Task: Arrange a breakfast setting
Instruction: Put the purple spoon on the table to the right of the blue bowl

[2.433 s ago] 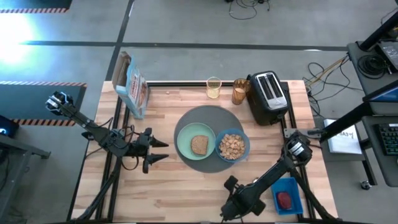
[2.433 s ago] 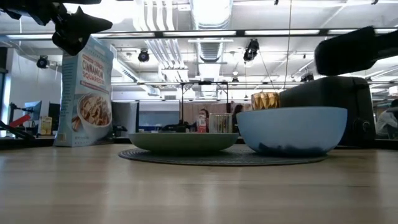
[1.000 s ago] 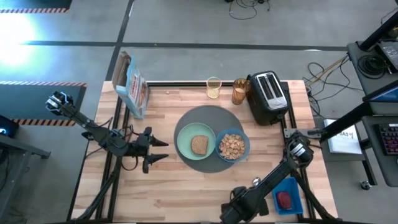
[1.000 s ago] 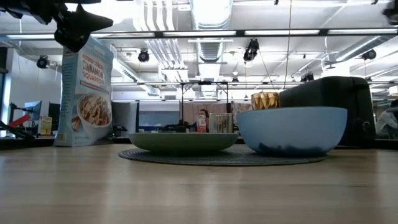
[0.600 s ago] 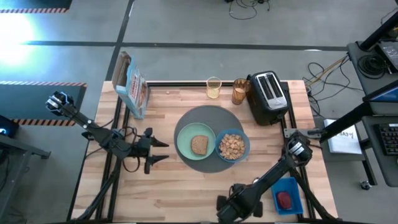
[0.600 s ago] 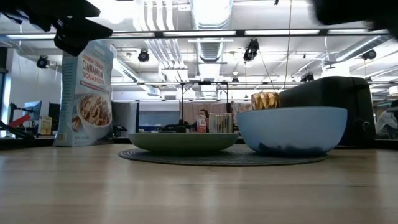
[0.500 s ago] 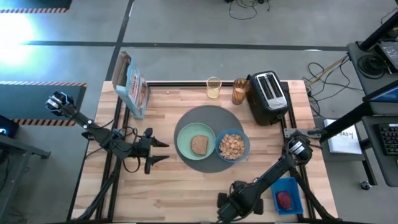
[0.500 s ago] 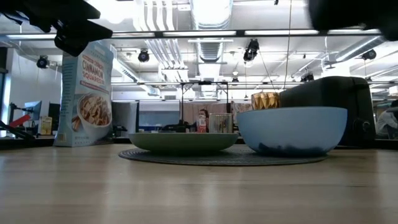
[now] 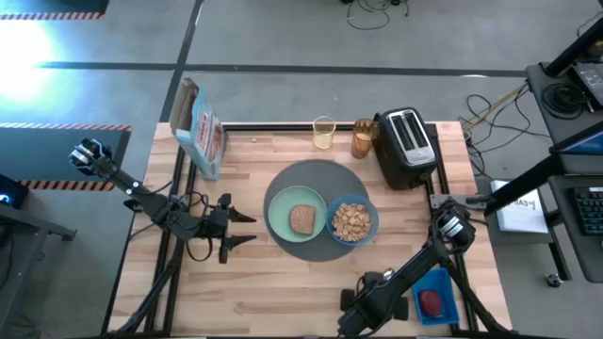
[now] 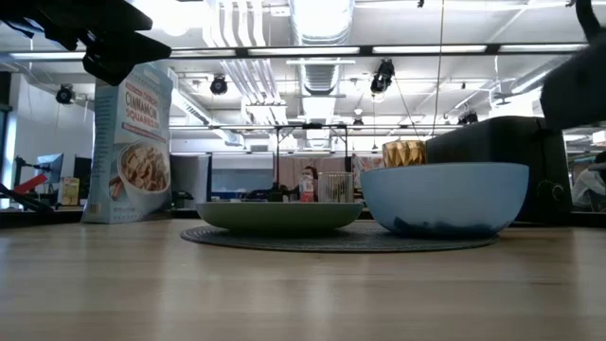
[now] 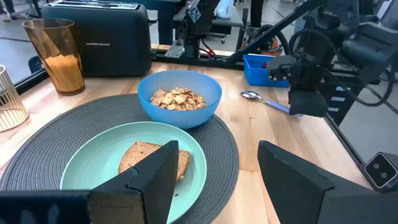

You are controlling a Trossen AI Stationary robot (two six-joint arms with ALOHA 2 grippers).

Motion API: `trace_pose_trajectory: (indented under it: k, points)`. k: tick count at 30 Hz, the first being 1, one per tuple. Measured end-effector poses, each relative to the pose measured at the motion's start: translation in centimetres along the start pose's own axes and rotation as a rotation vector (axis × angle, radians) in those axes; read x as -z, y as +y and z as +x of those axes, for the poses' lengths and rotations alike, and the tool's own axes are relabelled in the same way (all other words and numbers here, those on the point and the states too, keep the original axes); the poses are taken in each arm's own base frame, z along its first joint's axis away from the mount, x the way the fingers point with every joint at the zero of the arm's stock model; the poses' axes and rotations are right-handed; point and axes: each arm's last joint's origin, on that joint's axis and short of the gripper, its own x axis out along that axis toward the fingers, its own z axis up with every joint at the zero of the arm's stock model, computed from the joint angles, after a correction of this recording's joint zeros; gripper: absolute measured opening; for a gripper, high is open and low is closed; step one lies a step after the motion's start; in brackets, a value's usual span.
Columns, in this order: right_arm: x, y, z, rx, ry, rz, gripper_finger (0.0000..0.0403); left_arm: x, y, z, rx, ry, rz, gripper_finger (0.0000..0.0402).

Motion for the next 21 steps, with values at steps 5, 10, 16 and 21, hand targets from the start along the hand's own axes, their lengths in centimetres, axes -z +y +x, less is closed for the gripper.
trace_pose_trajectory:
  k: [5, 10, 16, 21]
  points:
    - [-0.6, -0.2, 1.1, 0.023, -0.025, 0.007, 0.0156, 0.0, 0.0, 0.0, 0.0, 0.001, 0.005, 0.0205]
    - [-0.8, -0.2, 1.2, -0.009, -0.053, -0.035, 0.0127, 0.1, 0.0, 0.0, -0.01, 0.003, 0.008, 0.0205]
    - [-0.9, -0.3, 1.6, -0.01, -0.065, -0.052, 0.0062, 0.1, 0.0, 0.0, -0.011, 0.003, 0.011, 0.0205]
    - [-1.6, -0.9, 2.3, 0.042, -0.115, -0.054, 0.0038, 0.0, 0.0, 0.0, -0.011, 0.002, 0.011, 0.0205]
